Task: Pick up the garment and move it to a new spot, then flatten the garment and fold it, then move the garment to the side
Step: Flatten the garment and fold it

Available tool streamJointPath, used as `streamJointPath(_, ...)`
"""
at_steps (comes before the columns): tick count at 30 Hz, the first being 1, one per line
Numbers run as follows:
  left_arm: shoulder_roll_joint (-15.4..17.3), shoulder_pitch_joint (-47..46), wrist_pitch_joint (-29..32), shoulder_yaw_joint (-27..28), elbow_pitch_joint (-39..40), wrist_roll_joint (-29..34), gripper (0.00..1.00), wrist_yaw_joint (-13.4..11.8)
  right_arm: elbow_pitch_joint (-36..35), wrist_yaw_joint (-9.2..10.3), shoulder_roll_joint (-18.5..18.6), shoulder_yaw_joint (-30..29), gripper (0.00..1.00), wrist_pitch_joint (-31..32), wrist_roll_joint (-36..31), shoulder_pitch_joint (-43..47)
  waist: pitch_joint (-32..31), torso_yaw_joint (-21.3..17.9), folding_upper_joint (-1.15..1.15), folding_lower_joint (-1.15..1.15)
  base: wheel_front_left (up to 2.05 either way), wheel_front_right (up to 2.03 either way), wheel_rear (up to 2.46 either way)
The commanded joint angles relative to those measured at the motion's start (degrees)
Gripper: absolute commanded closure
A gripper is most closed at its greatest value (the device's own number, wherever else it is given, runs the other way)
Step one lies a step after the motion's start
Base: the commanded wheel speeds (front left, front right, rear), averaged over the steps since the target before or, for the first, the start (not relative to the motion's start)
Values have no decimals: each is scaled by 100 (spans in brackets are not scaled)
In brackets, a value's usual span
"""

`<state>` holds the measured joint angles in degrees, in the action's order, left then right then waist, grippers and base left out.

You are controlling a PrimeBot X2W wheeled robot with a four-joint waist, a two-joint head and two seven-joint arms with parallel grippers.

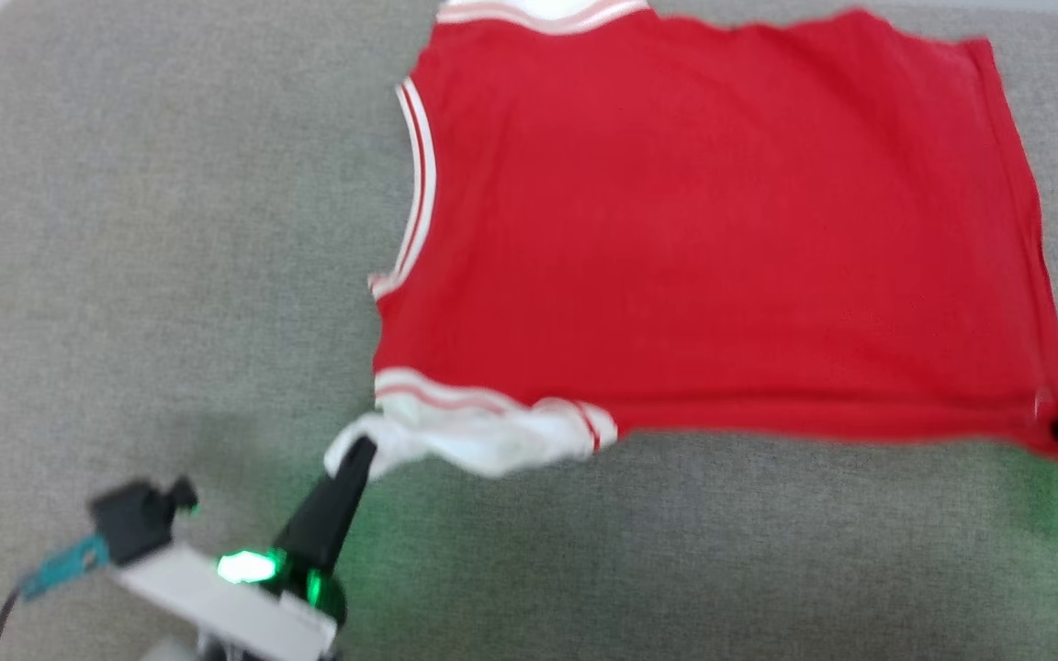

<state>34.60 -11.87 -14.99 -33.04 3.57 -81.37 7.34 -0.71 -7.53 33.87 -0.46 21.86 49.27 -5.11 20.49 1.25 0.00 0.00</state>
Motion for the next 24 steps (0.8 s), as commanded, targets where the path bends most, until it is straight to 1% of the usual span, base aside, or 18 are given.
streamJointPath(1,44,230,-20,83,144,81,100,18,-190,8,-103,-216,100,65,-21,260,-23,17,0,0,0,0,0)
streamJointPath(3,89,559,-16,214,430,208,100,-49,-583,8,-265,-593,100,230,-95,755,-39,34,0,0,0,0,0)
streamJointPath(6,125,898,-16,296,824,313,100,-145,-1095,8,-634,-1187,100,454,-167,1328,-40,96,0,0,0,0,0)
streamJointPath(8,167,931,-11,318,1013,386,100,-184,-1440,8,-861,-1497,100,611,-217,1525,-29,129,0,0,0,0,0)
streamJointPath(10,173,781,58,310,1114,416,100,-203,-1665,8,-1009,-1673,100,789,-274,1519,-10,136,0,0,0,0,0)
streamJointPath(12,203,500,233,269,1153,483,100,-204,-1773,8,-1097,-1735,100,969,-318,1321,10,140,0,0,0,0,0)
streamJointPath(13,152,332,330,261,1152,420,100,-181,-1777,7,-1137,-1746,100,1063,-350,1174,18,141,0,0,0,0,0)
streamJointPath(15,163,-84,558,249,1051,450,100,-151,-1717,7,-1096,-1665,100,1252,-442,830,44,133,0,0,0,0,0)
streamJointPath(17,65,-585,796,255,892,365,100,-120,-1536,7,-1055,-1601,100,1396,-523,375,89,114,0,0,0,0,0)
streamJointPath(19,22,-1138,1039,270,609,359,100,-115,-1286,7,-1015,-1489,100,1485,-622,-149,148,86,0,0,0,0,0)
streamJointPath(22,-188,-1885,1402,246,99,151,100,-69,-875,6,-958,-1226,100,1576,-769,-829,249,56,0,0,0,0,0)
streamJointPath(24,-339,-2316,1593,214,-374,66,100,-55,-595,7,-909,-1052,100,1590,-905,-1170,316,47,0,0,0,0,0)
